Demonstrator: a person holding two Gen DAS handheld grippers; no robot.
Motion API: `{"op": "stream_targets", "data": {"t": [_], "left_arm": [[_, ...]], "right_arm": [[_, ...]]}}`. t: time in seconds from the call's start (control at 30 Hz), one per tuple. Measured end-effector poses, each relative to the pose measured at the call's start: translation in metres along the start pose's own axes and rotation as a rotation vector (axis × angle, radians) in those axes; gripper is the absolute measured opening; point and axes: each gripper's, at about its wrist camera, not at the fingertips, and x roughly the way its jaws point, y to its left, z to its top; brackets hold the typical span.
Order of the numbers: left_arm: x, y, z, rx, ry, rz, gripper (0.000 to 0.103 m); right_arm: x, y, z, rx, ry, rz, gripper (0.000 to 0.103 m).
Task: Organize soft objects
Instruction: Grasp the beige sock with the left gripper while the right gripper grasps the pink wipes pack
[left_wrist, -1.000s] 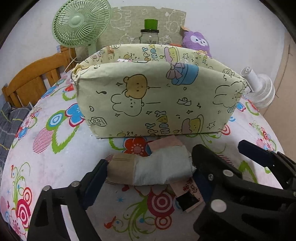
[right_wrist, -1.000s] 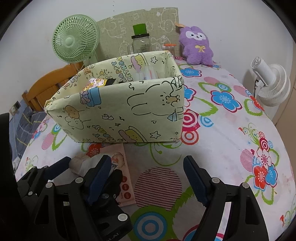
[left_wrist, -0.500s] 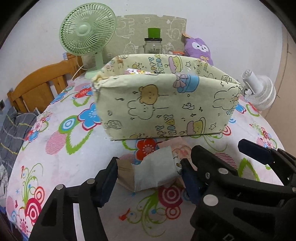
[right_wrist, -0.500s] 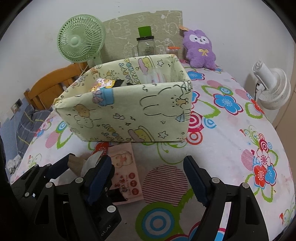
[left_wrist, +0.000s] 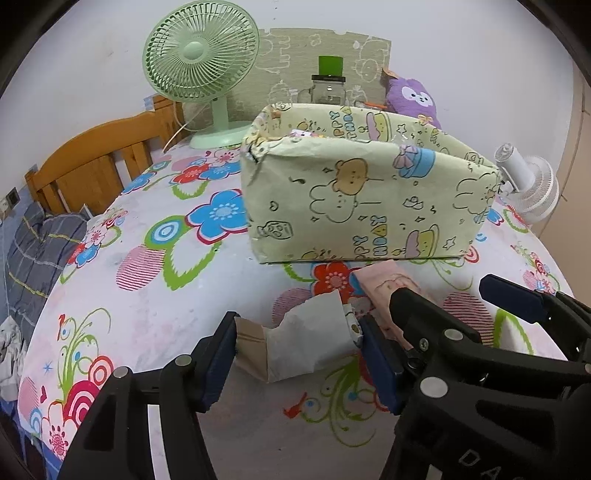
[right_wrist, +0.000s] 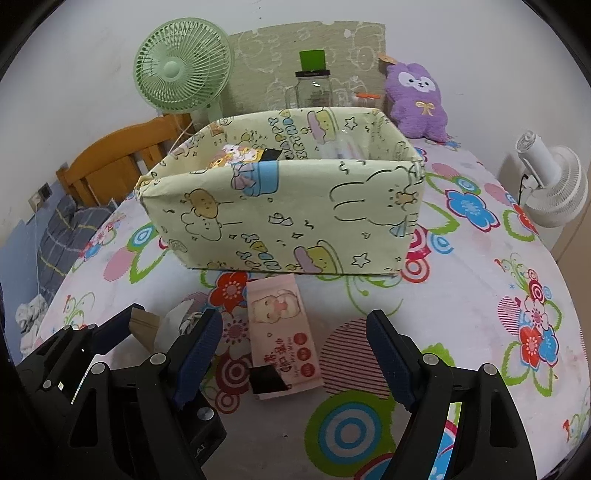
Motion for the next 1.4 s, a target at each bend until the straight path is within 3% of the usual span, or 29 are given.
{"op": "stream_targets", "data": {"t": [0.23, 0.43, 0.77, 0.97, 1.4], "left_arm": [[0.013, 0.005, 0.0, -0.004, 0.036, 0.011, 0.071], [0.017, 0.006, 0.0, -0.006, 0.041, 0.009, 0.072], [0.015, 0.003, -0.001, 0.002, 0.039, 0.02, 0.073], [0.012, -0.001, -0.003, 0.005, 0.042, 0.021, 0.073], [0.006, -0.013, -0.007, 0.02, 0.053, -0.01, 0.069]], "right_arm": [[0.014, 0.004, 0.0, -0.011, 0.033, 0.0, 0.082], [0.025, 0.004, 0.002, -0.011, 0.053, 0.001, 0.076], [0.033, 0.002, 0.002, 0.003, 0.071, -0.009, 0.06], [0.031, 0.004, 0.0, 0.004, 0.076, 0.013, 0.045], [0.018, -0.006, -0.008, 0.038, 0.084, -0.009, 0.041]]}}
